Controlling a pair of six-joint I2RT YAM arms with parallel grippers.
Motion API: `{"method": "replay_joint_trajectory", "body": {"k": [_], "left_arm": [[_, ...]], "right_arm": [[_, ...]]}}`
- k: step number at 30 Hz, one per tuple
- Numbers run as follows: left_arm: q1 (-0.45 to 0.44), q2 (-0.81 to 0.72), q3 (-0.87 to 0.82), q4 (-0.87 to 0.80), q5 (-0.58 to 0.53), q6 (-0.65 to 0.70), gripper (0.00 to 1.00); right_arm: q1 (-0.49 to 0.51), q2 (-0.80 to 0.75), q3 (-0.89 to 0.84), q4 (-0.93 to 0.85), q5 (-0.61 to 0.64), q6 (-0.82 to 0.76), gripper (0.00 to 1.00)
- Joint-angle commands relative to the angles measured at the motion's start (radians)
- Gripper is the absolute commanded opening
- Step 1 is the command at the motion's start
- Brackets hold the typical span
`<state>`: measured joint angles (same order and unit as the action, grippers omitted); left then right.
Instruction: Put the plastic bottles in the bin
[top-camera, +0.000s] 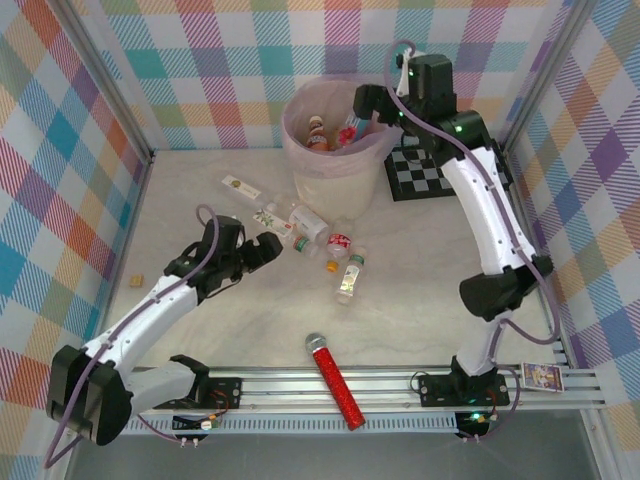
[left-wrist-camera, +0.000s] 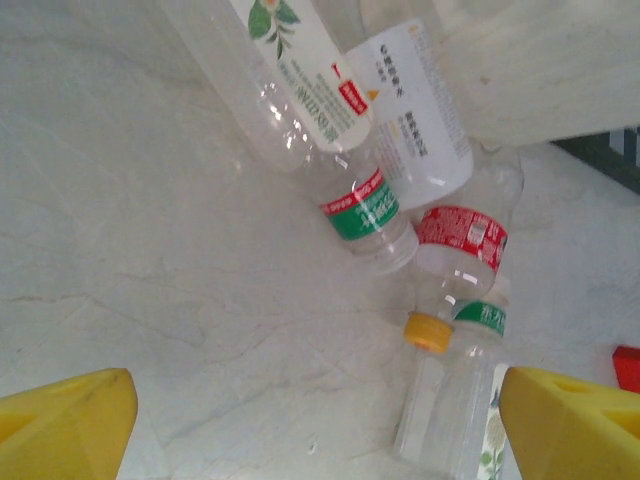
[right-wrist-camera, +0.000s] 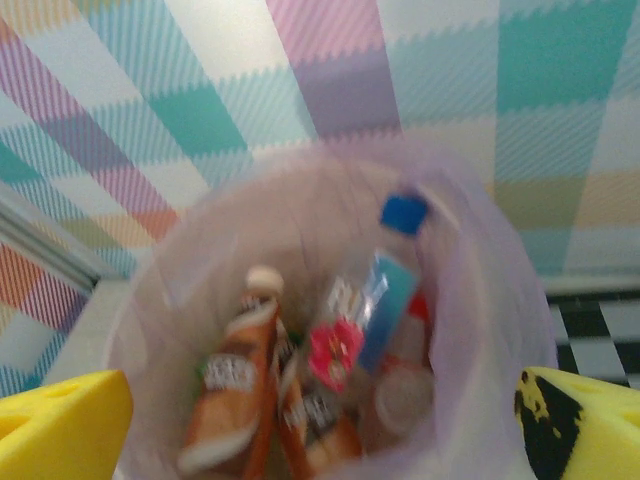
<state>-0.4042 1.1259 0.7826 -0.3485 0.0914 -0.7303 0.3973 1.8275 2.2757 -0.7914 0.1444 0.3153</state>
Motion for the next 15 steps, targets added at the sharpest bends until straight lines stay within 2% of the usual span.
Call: {"method": "replay_joint_trajectory", "body": {"k": [1,4,7,11,15], "left_arm": [[0.005,0.058,0.057,0.057,-0.061,-0.071,0.93],[0.037,0.128,0.123,0.060,-0.129,-0.063,0.94],[0.134,0.221,0.217,0.062,-0.087,-0.027,0.94],[0.235,0.381,0.372,0.095,-0.060,0.012,0.93],[0.280,0.547,0.514,0.106,-0.020,0.007,0.93]], "right_arm": [[-0.078,-0.129,-0.167,-0.065,-0.137,0.057,0.99],[-0.189,-0.283,-0.436,0.023,-0.338,0.142,1.00],[-0.309,-0.406,-0.660,0.076,-0.490,0.200,0.99],[-0.363,-0.509,-0.841,0.062,-0.552,0.166,0.99],[-0.376,-0.559,-0.935,0.010,-0.553,0.118,0.99]]}}
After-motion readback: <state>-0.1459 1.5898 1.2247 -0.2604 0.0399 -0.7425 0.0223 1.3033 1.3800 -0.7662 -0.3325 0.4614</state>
